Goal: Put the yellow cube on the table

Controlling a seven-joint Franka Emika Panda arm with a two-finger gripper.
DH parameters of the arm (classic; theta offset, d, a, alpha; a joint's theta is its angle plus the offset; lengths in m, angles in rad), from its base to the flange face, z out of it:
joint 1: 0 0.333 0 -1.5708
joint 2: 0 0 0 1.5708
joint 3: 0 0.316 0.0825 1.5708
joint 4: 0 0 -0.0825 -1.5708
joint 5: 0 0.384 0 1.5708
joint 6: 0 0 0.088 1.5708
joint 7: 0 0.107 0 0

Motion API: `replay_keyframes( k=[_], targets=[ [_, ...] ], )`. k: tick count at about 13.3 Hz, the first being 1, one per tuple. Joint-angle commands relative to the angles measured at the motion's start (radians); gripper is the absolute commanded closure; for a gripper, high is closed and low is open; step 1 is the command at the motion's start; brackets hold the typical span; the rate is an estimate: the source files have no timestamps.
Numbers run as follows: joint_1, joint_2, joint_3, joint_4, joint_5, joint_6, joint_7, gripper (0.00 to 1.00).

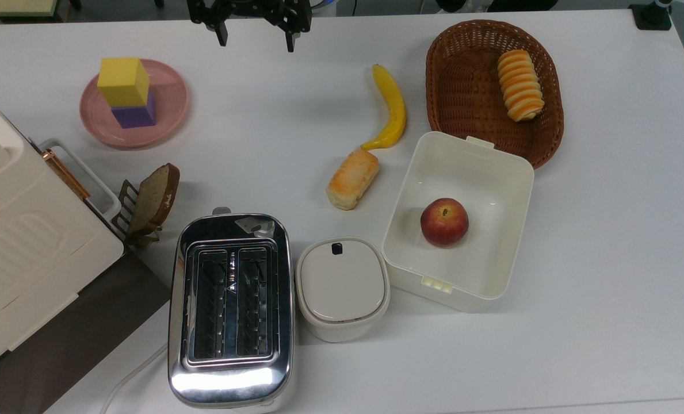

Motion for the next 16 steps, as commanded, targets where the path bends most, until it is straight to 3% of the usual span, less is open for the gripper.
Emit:
replay_keyframes(
  k=[1,16],
  targets=[
    [-0.009,-0.013,-0.013,0.020,-0.013,-0.046,0.025,0.00],
    [-0.009,-0.004,-0.013,0.020,-0.007,-0.071,0.020,0.00]
  ],
)
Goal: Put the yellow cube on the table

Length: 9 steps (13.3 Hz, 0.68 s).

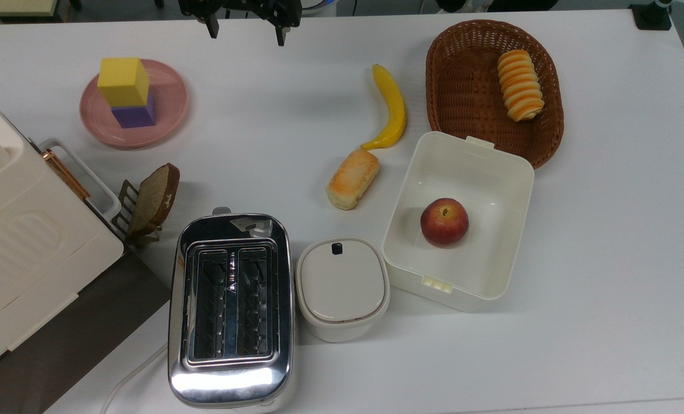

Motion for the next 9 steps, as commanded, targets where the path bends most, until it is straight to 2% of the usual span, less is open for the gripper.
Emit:
replay_keyframes(
  k=[1,7,9],
  targets=[
    [0.006,-0.004,-0.006,0.006,-0.006,-0.030,0.012,0.00],
    [0.022,-0.008,0.012,-0.004,-0.003,-0.050,0.044,0.00],
    [0.022,-0.004,0.041,-0.007,-0.003,-0.050,0.051,0.00]
  ],
)
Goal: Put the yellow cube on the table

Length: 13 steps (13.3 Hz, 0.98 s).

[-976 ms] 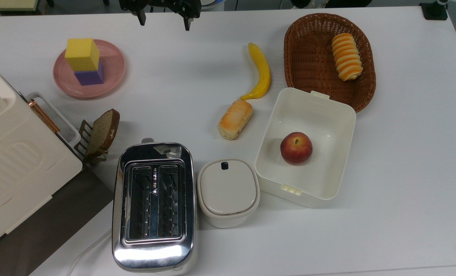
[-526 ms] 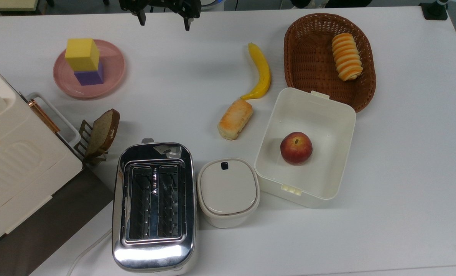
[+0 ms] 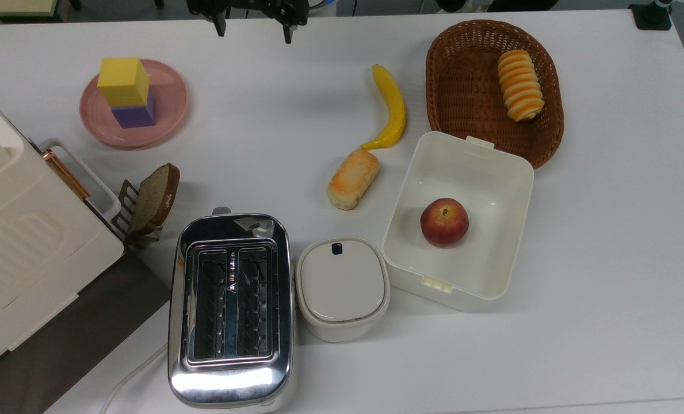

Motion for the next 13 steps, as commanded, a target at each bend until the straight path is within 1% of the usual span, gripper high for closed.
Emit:
replay_keyframes(
  k=[1,3,6,10,13],
  targets=[
    [0.015,-0.003,0.040,-0.010,-0.003,-0.023,0.053,0.00],
    [0.015,0.003,0.076,-0.027,-0.003,-0.012,0.080,0.00],
    [0.016,0.020,0.106,-0.028,-0.003,-0.010,0.096,0.00],
    [0.018,0.042,0.132,-0.051,-0.009,0.028,0.133,0.00],
    [0.018,0.058,0.142,-0.090,-0.015,0.121,0.207,0.00]
  ],
)
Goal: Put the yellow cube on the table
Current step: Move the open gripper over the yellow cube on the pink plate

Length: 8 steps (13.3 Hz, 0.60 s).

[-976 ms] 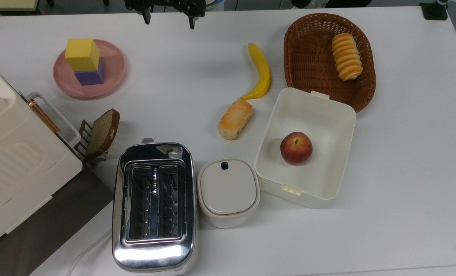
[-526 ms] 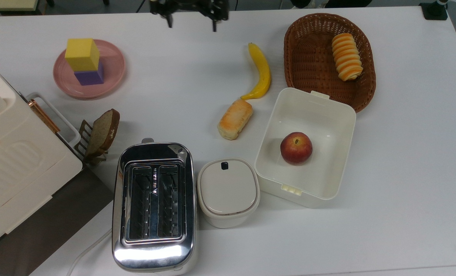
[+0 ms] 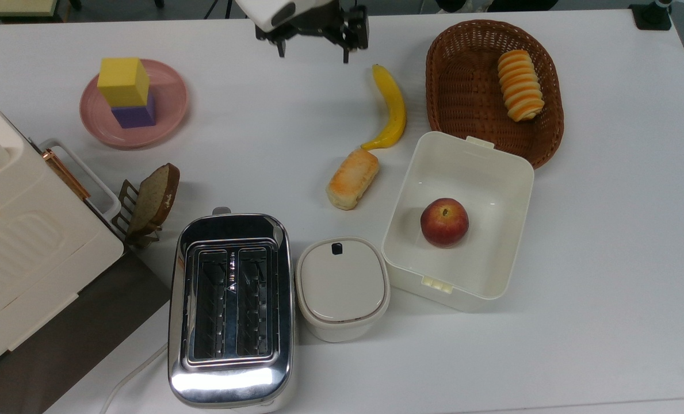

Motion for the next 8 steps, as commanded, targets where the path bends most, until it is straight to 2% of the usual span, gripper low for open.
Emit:
replay_keyframes(
  k=[1,3,5,8],
  targets=[
    [0.009,0.015,0.007,-0.055,-0.015,0.116,0.119,0.00],
    [0.009,0.050,0.007,-0.057,-0.021,0.161,0.204,0.00],
    [0.017,0.079,0.012,-0.060,-0.041,0.173,0.227,0.00],
    [0.021,0.090,0.010,-0.061,-0.041,0.201,0.325,0.00]
  ],
)
